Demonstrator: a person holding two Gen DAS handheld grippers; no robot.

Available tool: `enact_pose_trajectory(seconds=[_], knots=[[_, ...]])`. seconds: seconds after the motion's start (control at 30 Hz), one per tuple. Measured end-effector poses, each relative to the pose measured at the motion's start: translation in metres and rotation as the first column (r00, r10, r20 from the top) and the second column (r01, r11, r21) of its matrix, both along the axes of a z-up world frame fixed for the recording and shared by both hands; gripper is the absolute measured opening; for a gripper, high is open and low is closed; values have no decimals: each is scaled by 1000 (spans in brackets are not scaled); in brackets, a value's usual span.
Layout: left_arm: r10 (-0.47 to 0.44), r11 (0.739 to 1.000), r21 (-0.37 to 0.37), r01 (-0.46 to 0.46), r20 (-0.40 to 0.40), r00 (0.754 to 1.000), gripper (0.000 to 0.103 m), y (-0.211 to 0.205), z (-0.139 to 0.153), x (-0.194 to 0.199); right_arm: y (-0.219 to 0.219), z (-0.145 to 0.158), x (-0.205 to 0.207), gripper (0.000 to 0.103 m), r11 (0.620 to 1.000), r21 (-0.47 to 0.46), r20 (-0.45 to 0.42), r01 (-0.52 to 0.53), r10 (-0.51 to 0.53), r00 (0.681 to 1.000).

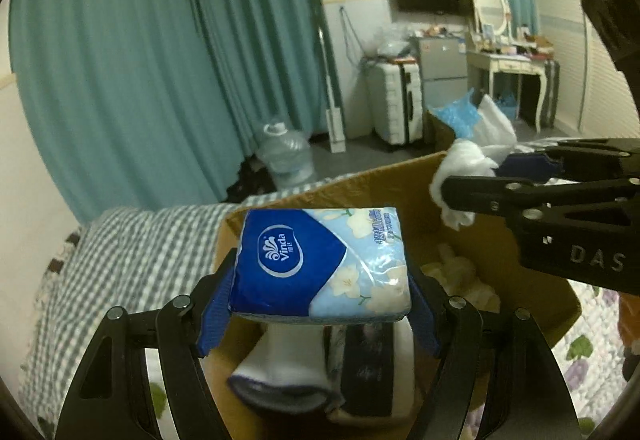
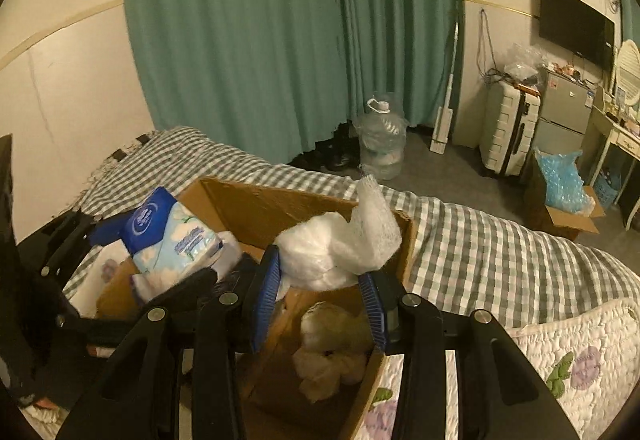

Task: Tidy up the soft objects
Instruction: 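Carry the tissue pack and bag to the box and release both, then grasp the white pipe-cleaner bundle with the left tool while the right grasps the white mask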

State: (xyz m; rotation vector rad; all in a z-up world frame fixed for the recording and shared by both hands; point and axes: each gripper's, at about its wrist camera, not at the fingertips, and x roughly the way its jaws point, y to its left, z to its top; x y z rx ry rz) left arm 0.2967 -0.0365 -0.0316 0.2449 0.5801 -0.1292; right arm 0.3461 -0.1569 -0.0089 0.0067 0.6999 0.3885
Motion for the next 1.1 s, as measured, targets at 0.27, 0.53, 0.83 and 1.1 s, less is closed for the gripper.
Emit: enact_pose_trajectory(seconds=[0.27, 0.53, 0.83, 1.1], knots=[[24, 1000, 1, -24, 6, 1000, 81, 2, 3, 3, -7, 6, 0, 70, 1000, -1, 11, 23, -23, 1000], [59, 997, -59, -56, 49, 997, 81, 3, 62, -23, -24, 78, -47, 79, 998, -6, 110, 70, -69, 992], [83, 994, -81, -66, 217, 973, 88, 17, 172, -111, -41, 198, -151, 90, 997, 10, 279, 79, -79, 957], [92, 991, -128, -50, 350, 932, 94, 43, 236, -208, -40, 264, -260, 101, 998, -6, 387, 56, -50, 921]])
